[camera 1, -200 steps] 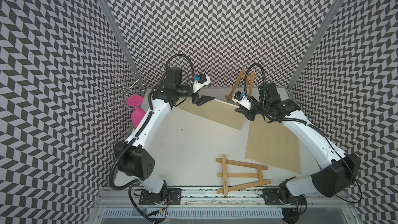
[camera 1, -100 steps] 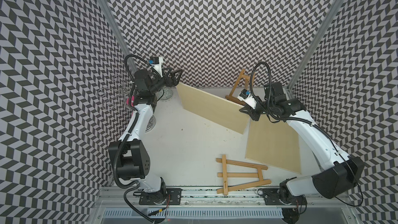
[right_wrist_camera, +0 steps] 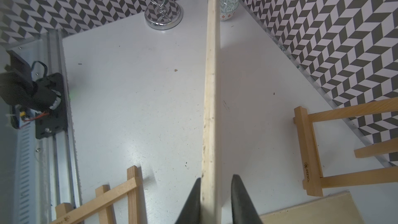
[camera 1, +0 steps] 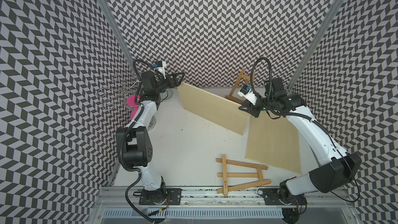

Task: Assemble the easel
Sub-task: Pick up the drawing board from the center of the board.

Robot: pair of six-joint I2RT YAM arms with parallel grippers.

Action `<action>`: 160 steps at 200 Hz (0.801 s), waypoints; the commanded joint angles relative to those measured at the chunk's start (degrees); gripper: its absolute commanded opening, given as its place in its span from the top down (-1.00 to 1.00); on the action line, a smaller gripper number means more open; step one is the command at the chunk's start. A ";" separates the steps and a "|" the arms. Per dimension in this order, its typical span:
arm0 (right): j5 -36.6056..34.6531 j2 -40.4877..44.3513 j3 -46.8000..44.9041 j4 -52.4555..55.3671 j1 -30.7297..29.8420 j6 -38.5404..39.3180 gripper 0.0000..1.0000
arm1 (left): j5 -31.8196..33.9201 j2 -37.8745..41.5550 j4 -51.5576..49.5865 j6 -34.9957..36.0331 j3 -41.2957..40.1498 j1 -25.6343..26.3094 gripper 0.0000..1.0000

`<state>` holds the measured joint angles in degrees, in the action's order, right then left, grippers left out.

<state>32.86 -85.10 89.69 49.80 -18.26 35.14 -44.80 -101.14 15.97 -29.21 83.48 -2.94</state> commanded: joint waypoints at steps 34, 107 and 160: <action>-1.22 -7.54 8.03 3.55 -4.09 -0.09 0.39 | -2.17 1.05 2.11 0.54 -0.65 2.03 -0.70; -10.40 -23.15 30.00 12.36 -11.16 -1.75 0.34 | -0.68 1.30 4.23 -0.85 -2.18 4.64 -0.69; -12.23 -29.95 39.65 13.72 -12.73 -3.37 0.50 | 0.63 3.05 4.60 -0.89 -3.85 4.96 -0.68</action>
<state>22.44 -114.17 127.35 62.39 -30.72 32.18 -43.88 -100.55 19.29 -29.47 80.62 1.52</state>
